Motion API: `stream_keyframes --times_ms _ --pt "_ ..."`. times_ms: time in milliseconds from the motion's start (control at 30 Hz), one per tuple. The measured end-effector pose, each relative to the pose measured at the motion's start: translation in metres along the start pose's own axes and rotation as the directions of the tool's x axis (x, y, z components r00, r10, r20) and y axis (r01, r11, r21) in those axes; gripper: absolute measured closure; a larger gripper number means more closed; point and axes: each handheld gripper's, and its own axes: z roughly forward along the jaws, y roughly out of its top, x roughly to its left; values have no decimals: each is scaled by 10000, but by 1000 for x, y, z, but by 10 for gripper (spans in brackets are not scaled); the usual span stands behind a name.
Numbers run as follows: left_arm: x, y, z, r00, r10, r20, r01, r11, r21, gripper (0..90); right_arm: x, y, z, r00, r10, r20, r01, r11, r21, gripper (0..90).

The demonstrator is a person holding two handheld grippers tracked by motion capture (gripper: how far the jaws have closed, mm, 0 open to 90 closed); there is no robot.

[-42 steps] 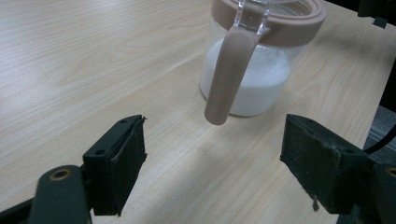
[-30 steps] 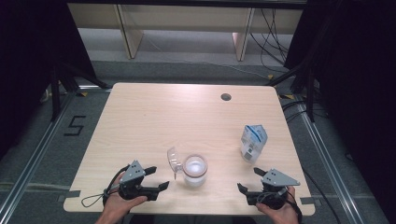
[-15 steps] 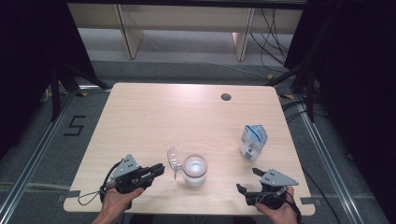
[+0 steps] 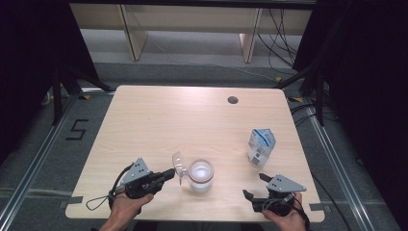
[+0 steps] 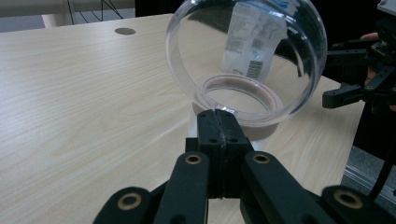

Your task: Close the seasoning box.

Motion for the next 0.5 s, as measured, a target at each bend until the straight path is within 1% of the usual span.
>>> stream_keyframes --times_ms 33,67,100,133,167,200,233,267,300,333,367,433,500 --pt "0 1 0 10000 45 10 -45 10000 1 895 -1 0 0 9998 -199 41 199 9998 20 181" --pt "-2 1 1 9999 -113 -20 113 9999 -45 895 0 1 0 9998 -118 -164 119 9999 81 182" --pt "-2 2 1 10000 92 37 -92 9999 -46 895 0 1 -1 9999 -99 18 99 9999 86 181" --pt "-3 3 2 10000 8 30 -8 10000 -51 895 0 1 0 9996 -208 209 208 9998 -35 182" --pt "-4 3 2 10000 24 21 -24 10000 -63 895 0 1 0 9999 -133 98 132 9999 57 182" --pt "-3 3 3 9997 192 129 -191 9997 -118 895 1 1 -1 9999 -79 127 78 9999 85 183" --pt "-3 3 4 9998 176 117 -175 9998 -132 895 1 1 -1 9999 -73 94 73 9999 72 185" --pt "-4 3 4 10000 14 61 -14 9999 -126 895 1 1 0 9999 -115 82 114 9999 46 186" --pt "-4 3 4 9999 160 13 -160 9999 -60 895 1 1 -1 9999 -59 147 58 10000 72 186" --pt "-4 4 4 9998 215 40 -215 9997 -77 895 0 1 -1 9998 -143 100 142 9999 41 186" --pt "-4 4 5 9998 215 43 -215 9998 -57 894 1 1 -1 9997 -168 189 167 9999 39 187" --pt "-4 4 5 9998 188 30 -188 9998 -49 894 0 1 0 9999 -143 71 143 9999 62 187" --pt "-4 4 5 9999 165 40 -165 9999 -49 895 1 1 -1 9999 -101 120 101 9999 59 187"
